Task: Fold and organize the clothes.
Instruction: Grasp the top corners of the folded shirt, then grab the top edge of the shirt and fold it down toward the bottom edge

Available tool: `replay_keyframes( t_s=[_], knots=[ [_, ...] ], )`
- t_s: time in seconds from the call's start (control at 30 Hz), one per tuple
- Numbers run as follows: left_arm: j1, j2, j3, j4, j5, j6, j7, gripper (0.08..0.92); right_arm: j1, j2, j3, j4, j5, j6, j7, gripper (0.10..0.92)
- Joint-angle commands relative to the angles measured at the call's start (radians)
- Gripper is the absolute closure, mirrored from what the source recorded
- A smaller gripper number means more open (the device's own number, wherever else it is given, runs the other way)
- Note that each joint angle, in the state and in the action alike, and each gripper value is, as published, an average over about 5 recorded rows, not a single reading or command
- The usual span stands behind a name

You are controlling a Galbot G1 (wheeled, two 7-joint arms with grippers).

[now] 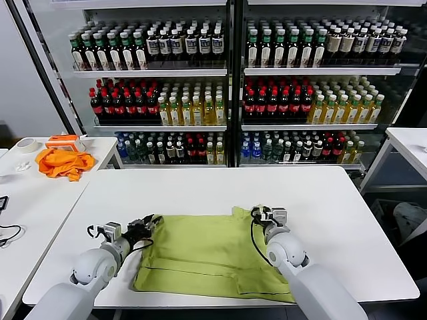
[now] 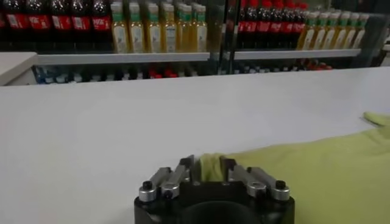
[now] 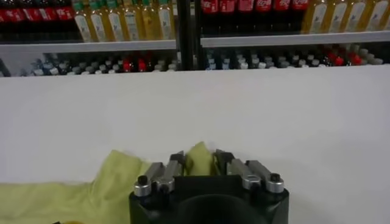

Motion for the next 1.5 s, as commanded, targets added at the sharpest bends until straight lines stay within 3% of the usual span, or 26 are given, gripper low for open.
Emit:
replay_keyframes(
  t_s=[0.03, 0.23, 0.57, 0.93, 1.5],
  knots=[
    [-0.006, 0.002, 0.008, 0.02, 0.002, -0.048, 0.017, 0.795, -0.004, 0.001, -0.001, -0.018, -0.065, 0.078, -0.042, 0.783],
    [-0.015, 0.027, 0.002, -0.009, -0.041, -0.102, 0.021, 0.912, -0.005, -0.03, 0.017, 0.049, -0.078, 0.153, -0.081, 0.914],
    [0.152, 0.09, -0.068, -0.187, -0.073, -0.124, 0.02, 0.916, -0.185, -0.122, 0.044, 0.339, -0.054, 0.05, -0.035, 0.917],
    [0.372, 0.131, -0.158, -0.331, -0.047, -0.156, 0.021, 0.916, -0.445, -0.172, 0.155, 0.526, -0.111, 0.031, -0.022, 0.917],
    [0.389, 0.121, -0.156, -0.317, -0.016, -0.166, 0.032, 0.916, -0.608, -0.169, 0.214, 0.571, -0.171, 0.059, -0.038, 0.917]
  ],
)
